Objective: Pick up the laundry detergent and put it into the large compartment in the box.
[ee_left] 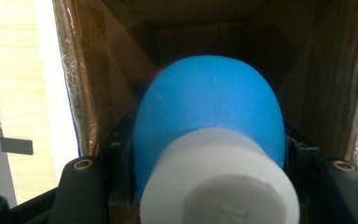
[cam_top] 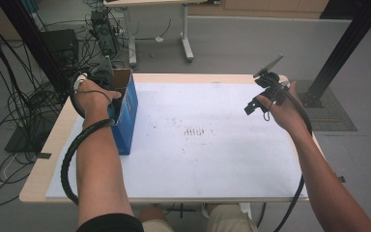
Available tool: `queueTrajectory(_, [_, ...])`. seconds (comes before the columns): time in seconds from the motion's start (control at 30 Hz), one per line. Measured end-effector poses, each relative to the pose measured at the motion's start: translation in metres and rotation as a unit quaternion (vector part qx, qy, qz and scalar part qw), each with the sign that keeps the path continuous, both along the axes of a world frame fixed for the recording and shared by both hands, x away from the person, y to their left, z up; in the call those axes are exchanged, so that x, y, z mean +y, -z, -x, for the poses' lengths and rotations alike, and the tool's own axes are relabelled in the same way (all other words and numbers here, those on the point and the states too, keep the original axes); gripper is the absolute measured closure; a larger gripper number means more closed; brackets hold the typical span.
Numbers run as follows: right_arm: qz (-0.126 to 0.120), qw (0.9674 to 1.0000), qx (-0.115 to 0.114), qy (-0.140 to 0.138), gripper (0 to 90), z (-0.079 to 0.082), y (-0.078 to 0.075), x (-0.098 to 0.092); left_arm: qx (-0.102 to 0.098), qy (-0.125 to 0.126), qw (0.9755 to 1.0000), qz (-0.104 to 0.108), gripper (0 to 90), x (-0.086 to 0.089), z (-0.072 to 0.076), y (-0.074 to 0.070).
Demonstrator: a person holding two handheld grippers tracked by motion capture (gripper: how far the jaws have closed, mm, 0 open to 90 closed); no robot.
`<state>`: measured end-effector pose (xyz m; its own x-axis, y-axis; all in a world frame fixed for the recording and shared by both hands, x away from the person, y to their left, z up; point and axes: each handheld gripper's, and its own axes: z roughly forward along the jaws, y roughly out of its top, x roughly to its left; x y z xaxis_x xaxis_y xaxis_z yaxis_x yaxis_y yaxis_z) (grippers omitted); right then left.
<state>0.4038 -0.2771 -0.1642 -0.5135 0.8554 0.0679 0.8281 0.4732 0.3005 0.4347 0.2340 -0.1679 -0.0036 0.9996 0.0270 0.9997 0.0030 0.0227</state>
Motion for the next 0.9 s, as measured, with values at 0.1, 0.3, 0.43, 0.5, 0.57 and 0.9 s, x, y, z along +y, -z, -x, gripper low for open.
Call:
queueTrajectory(0.1, [0.000, 1.0000, 0.000, 0.001, 10.4, 0.0000, -0.0002, -0.0001, -0.001, 0.000, 1.0000, 0.001, 37.7, 0.0004, 0.0001, 0.0003])
queueTrajectory(0.3, [-0.002, 1.0000, 0.000, 0.002, 10.4, -0.0002, 0.0004, -0.0010, -0.001, 0.001, 1.0000, -0.001, 37.7, -0.0011, -0.0013, 0.0009])
queueTrajectory(0.43, [-0.003, 1.0000, 0.001, 0.002, 10.4, -0.0007, 0.0015, -0.0017, 0.000, 0.001, 1.0000, -0.001, 37.6, -0.0019, -0.0029, 0.0013])
queueTrajectory(0.5, [-0.003, 1.0000, 0.003, 0.003, 10.4, -0.0011, 0.0022, -0.0021, 0.000, 0.001, 1.0000, -0.001, 37.6, -0.0019, -0.0030, 0.0014])
queueTrajectory(0.57, [-0.002, 1.0000, 0.004, 0.003, 10.4, -0.0013, 0.0027, -0.0024, 0.000, 0.001, 1.0000, -0.002, 37.6, -0.0018, -0.0032, 0.0014])
queueTrajectory(0.9, [-0.002, 1.0000, 0.001, 0.001, 10.4, -0.0007, 0.0005, -0.0013, -0.003, -0.001, 1.0000, -0.001, 37.5, -0.0010, -0.0017, 0.0015])
